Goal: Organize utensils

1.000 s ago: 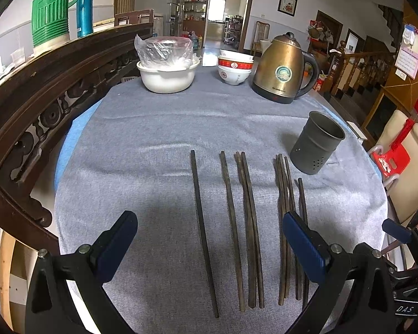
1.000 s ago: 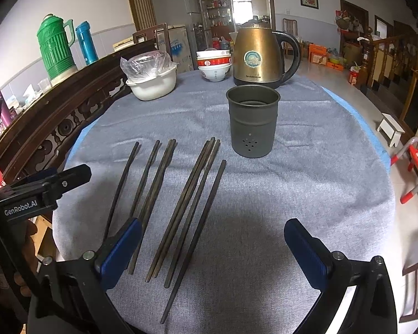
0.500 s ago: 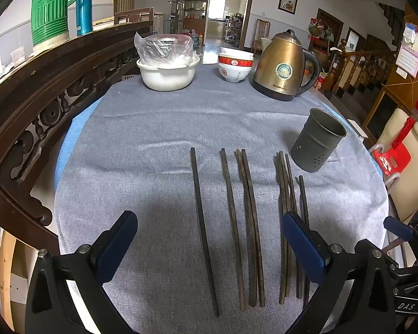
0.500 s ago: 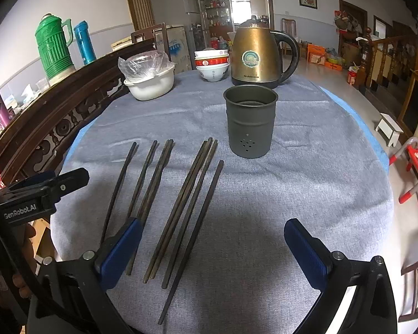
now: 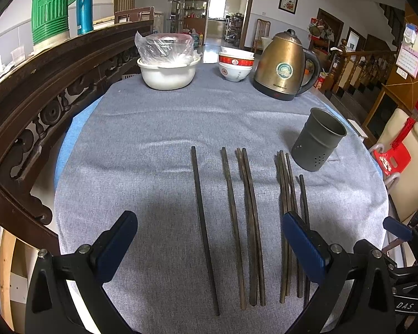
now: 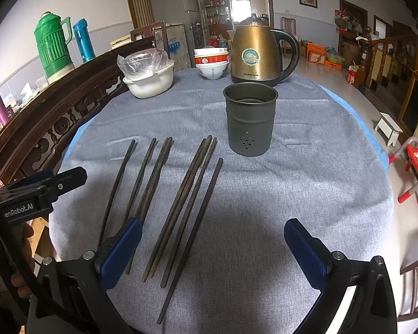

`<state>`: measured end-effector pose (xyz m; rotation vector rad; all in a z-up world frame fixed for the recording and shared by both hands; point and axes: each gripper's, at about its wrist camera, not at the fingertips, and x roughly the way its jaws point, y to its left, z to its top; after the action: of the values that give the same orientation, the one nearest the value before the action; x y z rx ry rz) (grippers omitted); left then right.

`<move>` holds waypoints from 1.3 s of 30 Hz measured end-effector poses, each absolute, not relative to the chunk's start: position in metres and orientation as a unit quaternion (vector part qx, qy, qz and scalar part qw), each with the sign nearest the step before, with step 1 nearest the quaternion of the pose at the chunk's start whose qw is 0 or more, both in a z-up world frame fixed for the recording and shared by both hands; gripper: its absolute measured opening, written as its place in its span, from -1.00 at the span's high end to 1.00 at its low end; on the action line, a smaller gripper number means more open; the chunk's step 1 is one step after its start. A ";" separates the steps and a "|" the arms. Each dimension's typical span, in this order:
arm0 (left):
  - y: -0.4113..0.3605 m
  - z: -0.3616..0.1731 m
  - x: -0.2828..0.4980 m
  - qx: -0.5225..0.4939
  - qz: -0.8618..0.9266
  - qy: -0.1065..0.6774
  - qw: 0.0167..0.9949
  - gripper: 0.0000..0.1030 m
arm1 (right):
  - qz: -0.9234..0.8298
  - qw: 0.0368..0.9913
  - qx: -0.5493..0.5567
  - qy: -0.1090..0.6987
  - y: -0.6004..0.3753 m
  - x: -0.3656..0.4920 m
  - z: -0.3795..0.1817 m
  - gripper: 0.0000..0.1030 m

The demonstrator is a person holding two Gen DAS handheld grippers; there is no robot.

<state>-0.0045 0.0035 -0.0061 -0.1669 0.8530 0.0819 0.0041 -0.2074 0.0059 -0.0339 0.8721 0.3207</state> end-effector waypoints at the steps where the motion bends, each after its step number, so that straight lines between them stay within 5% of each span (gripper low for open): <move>1: 0.004 -0.006 -0.005 -0.081 0.040 0.413 0.906 -1.00 | 0.154 0.894 -0.017 0.420 -0.208 0.004 0.006 -1.00; 39: 0.014 -0.011 -0.007 -0.079 0.063 0.420 0.902 -1.00 | 0.143 0.872 0.035 0.468 -0.227 0.018 -0.010 -1.00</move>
<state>-0.0071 0.0141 -0.0111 -0.1634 0.8684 0.1295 0.0177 -0.2266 -0.0099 0.0725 0.9779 0.2989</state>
